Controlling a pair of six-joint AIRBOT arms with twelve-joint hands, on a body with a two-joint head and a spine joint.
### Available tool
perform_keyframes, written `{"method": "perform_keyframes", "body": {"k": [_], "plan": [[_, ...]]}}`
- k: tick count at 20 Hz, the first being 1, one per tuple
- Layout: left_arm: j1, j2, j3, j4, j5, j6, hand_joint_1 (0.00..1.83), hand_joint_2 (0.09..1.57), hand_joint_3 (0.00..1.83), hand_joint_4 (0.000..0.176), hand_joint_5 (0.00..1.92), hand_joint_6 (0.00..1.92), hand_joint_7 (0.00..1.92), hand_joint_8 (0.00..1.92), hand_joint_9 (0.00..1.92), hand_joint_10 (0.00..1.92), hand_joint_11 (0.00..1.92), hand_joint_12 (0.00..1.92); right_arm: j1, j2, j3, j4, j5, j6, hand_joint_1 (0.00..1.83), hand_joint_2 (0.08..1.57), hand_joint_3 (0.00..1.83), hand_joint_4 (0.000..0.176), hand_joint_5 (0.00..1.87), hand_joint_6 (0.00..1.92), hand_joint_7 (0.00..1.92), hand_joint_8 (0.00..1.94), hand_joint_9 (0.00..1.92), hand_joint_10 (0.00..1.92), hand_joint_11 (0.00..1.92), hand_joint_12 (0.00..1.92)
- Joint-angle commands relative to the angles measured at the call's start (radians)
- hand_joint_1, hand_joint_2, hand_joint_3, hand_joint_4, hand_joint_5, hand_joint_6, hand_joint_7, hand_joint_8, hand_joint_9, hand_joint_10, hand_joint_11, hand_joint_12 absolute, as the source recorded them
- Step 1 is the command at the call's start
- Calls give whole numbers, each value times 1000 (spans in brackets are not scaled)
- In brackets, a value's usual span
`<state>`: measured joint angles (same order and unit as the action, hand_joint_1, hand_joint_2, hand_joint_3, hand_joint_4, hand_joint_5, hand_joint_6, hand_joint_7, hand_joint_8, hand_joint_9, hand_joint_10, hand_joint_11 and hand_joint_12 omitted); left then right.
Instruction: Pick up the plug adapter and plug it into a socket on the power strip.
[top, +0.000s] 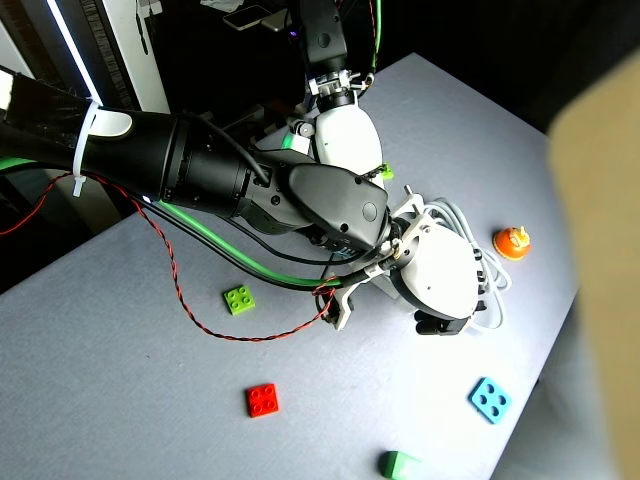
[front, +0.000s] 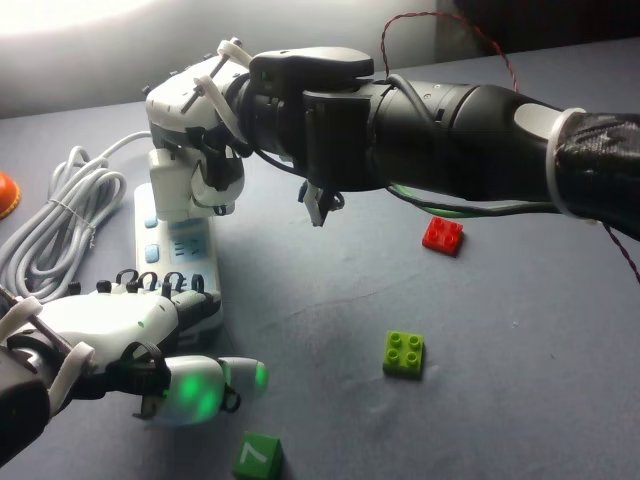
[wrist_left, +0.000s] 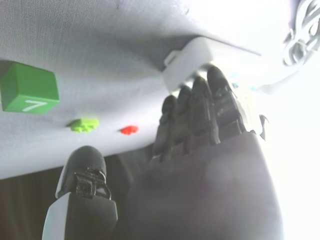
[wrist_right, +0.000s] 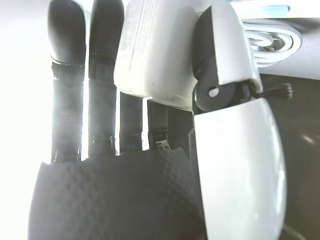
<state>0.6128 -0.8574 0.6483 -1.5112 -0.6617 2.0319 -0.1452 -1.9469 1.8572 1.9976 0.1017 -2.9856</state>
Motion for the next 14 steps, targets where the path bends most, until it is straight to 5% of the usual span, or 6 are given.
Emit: {"method": "perform_keyframes", "body": {"k": [1,5,8,10,12,14], "plan": [[-6,9,9,1,-30,-9,0,1220,1,0,92,3,100,5,101,2,0,384,15,6,-7,-4,-51,-3,1242,1134,4,0,870,993,1023,1097,991,822,815,1321],[-7,12,17,1,-28,-9,0,1222,1,0,76,0,83,1,83,1,0,345,24,17,-20,-4,-60,-3,1201,1180,0,0,763,1251,959,1093,948,699,762,1335],[-15,12,29,1,-26,-9,0,1216,0,0,80,1,98,4,93,3,0,366,24,20,-23,-4,-60,-3,1200,1176,1,0,920,1192,813,1138,916,487,682,1283],[-17,12,35,1,-26,-9,0,1221,0,0,58,0,77,0,75,0,0,327,21,22,-23,-4,-59,-3,1125,1176,2,0,850,1174,858,244,878,333,608,1256],[-18,13,36,1,-25,-9,0,1224,1,0,52,1,67,1,66,2,0,313,19,25,-23,-4,-59,-3,1075,1098,0,0,792,278,878,46,884,207,561,1239],[-19,13,34,1,-24,-9,0,1226,1,0,81,6,94,6,87,6,0,368,15,27,-23,-4,-58,-3,982,1110,0,0,834,52,872,4,885,94,504,1181]]}}
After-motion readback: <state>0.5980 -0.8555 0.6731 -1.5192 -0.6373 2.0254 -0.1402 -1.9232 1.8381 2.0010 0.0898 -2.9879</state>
